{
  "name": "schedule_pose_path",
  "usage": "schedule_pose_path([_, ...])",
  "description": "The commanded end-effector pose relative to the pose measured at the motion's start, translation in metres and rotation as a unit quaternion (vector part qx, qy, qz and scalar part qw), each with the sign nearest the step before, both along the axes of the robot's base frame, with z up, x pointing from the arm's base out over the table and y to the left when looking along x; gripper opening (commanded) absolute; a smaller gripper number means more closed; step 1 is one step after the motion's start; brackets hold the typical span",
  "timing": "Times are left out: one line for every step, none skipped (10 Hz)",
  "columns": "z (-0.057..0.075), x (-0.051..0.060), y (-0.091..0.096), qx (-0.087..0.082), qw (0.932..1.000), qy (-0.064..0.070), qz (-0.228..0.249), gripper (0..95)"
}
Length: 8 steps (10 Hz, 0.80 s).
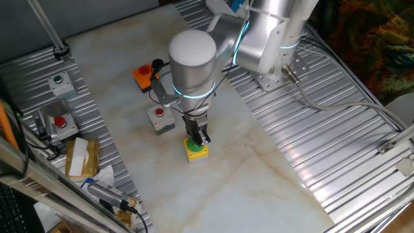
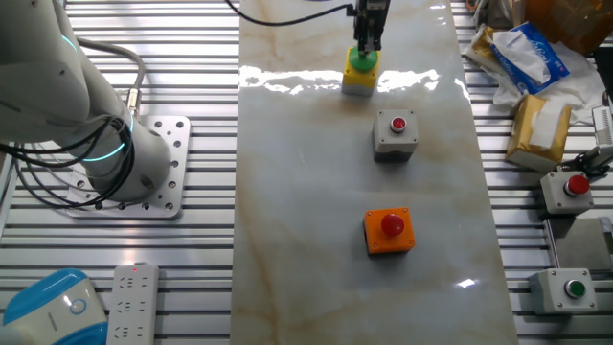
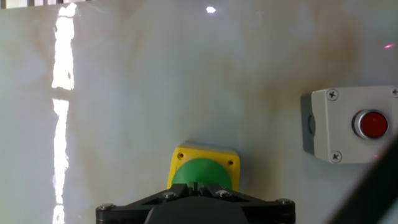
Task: Press three buttons from left to right in sequence
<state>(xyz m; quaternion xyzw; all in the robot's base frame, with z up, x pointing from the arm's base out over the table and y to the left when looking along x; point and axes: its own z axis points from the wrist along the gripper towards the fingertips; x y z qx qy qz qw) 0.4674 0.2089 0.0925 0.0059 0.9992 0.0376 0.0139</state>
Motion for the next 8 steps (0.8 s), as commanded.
schedule_pose_path([0.0,-0.001,0.0,-0.003,1.0,0.001,-0.001,0.0])
schedule_pose_path([0.0,-0.001,0.0,-0.002,1.0,0.0,-0.002,0.0])
schedule_pose_path([0.003,-0.002,0.001,0.001,1.0,-0.002,-0.003,0.0])
schedule_pose_path([0.009,-0.004,0.003,-0.002,1.0,-0.001,-0.004,0.0])
schedule_pose_path([0.013,-0.005,0.005,0.0,1.0,-0.001,-0.005,0.0])
schedule_pose_path([0.016,-0.006,0.006,0.0,1.0,-0.001,-0.007,0.0])
schedule_pose_path([0.022,-0.008,0.005,-0.002,1.0,0.0,-0.007,0.0])
schedule_pose_path([0.026,-0.01,0.005,-0.001,1.0,0.001,-0.008,0.0])
